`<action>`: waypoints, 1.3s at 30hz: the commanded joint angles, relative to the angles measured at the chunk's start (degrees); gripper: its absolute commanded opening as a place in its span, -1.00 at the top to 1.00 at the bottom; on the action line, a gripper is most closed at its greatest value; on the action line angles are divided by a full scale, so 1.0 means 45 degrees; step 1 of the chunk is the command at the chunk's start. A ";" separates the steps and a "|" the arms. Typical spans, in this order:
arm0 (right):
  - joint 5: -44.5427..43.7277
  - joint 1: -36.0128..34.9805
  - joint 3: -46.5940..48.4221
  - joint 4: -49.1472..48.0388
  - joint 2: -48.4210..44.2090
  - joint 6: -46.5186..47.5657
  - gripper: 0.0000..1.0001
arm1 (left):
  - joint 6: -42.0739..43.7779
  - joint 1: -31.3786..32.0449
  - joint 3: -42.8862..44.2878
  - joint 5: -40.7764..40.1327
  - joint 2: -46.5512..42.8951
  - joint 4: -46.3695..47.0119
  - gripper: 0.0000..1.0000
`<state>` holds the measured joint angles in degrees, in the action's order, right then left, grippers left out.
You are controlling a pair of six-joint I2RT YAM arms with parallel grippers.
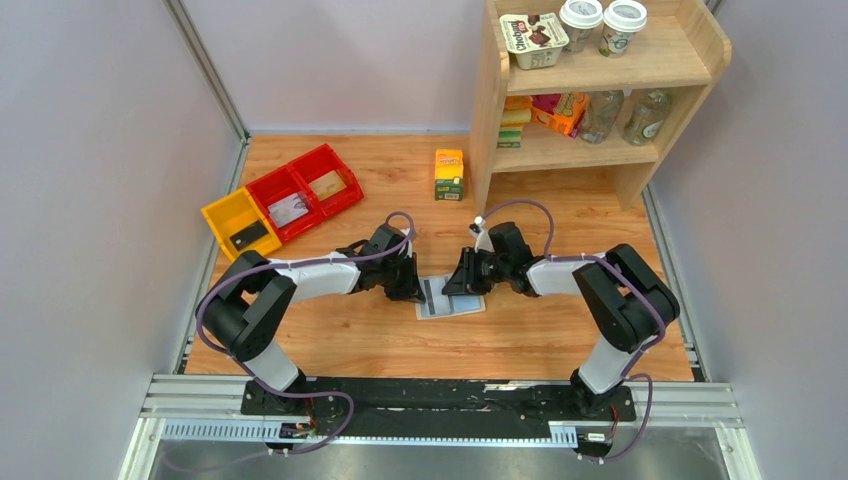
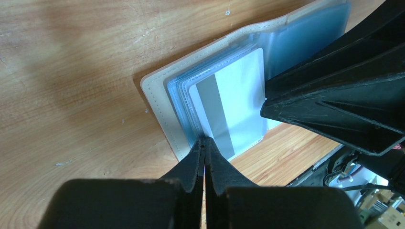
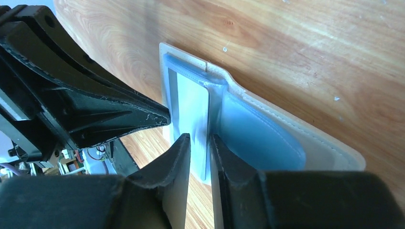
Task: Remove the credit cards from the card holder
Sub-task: Remove the credit card from the card holder.
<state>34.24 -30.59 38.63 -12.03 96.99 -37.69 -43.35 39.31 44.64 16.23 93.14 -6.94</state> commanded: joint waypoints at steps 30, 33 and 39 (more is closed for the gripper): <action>0.1688 -0.0195 0.0028 -0.0804 -0.0831 0.0368 0.60 | 0.0532 0.0093 -0.0038 -0.0716 0.0493 -0.0938 1.00; 0.1688 -0.0214 0.0087 -0.0530 -0.0792 0.0524 0.60 | 0.0532 0.0112 -0.0038 -0.0735 0.0474 -0.0919 1.00; 0.1708 -0.0253 0.0360 0.0232 -0.0752 0.0817 0.62 | 0.0532 0.0112 -0.0077 -0.0735 0.0454 -0.0938 1.00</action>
<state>38.44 -30.48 38.35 -13.26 95.46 -35.42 -43.13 39.31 44.95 16.25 93.23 -7.94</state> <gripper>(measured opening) 0.197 0.006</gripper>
